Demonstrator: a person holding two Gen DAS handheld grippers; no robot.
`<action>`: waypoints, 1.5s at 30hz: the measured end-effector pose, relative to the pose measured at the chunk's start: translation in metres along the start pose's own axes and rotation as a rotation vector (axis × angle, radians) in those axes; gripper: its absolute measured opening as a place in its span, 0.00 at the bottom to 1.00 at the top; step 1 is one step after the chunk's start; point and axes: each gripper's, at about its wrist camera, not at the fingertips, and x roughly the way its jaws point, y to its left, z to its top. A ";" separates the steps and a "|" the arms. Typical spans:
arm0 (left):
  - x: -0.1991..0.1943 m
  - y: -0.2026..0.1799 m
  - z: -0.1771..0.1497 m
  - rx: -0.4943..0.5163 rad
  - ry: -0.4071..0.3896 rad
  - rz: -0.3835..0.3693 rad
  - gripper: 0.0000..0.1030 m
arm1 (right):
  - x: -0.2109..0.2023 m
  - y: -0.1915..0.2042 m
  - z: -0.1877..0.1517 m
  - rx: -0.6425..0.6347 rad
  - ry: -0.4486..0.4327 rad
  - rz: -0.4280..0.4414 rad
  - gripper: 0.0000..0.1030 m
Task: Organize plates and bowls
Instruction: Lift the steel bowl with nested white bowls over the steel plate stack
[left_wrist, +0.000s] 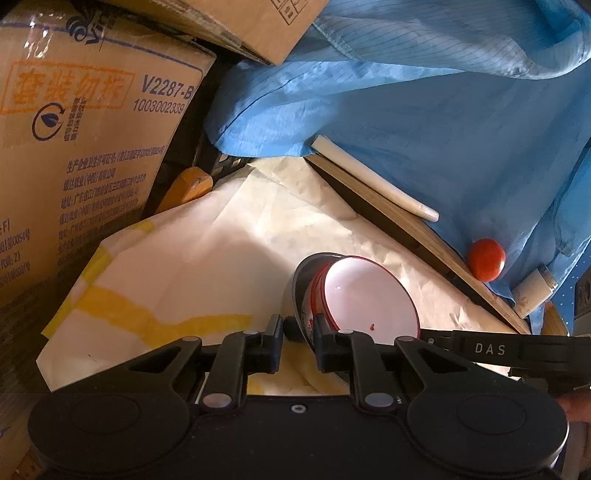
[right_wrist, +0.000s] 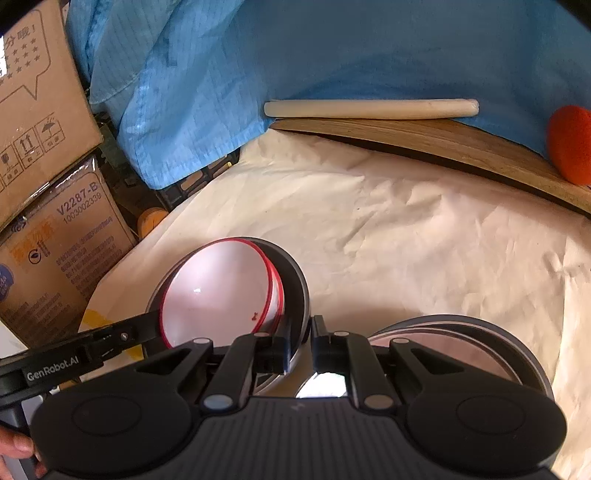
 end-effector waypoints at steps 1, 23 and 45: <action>0.000 0.000 0.000 -0.002 -0.001 0.002 0.17 | 0.000 -0.001 0.000 0.003 0.000 0.002 0.12; 0.003 -0.008 0.005 -0.022 -0.008 0.017 0.14 | -0.007 -0.010 0.003 0.050 -0.029 0.034 0.12; -0.003 -0.041 0.007 0.017 -0.023 -0.012 0.14 | -0.037 -0.024 -0.005 0.069 -0.087 0.020 0.12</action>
